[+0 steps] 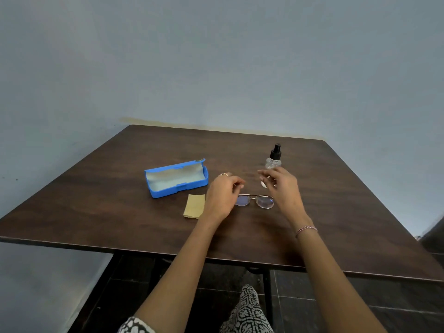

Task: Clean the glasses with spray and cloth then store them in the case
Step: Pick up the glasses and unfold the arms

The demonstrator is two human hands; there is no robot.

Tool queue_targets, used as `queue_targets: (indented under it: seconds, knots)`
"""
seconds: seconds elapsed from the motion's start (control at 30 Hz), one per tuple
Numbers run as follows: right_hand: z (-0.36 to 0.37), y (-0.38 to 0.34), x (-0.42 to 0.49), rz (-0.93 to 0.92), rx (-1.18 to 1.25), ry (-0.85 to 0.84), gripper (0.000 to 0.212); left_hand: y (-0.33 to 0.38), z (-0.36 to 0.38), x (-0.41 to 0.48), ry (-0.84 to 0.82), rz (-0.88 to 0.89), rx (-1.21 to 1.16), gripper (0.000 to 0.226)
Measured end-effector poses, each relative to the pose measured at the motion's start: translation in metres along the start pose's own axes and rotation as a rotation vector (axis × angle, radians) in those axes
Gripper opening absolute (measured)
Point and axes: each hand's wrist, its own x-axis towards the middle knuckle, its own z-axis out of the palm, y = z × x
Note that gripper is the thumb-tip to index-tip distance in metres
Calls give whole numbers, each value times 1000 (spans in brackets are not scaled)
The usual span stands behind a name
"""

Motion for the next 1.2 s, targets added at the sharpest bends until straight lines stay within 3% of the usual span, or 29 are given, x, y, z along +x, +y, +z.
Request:
queue_targets:
  seconds: [0.23, 0.63, 1.2]
  knots:
    - [-11, 40, -14, 87, 17, -40, 15, -2, 15, 0, -22, 12, -2, 14]
    - [-18, 46, -19, 132, 141, -169, 10, -21, 11, -1, -32, -8, -8, 11]
    - [-18, 49, -19, 142, 43, -274, 14, -23, 10, -1, -144, 63, -108, 16]
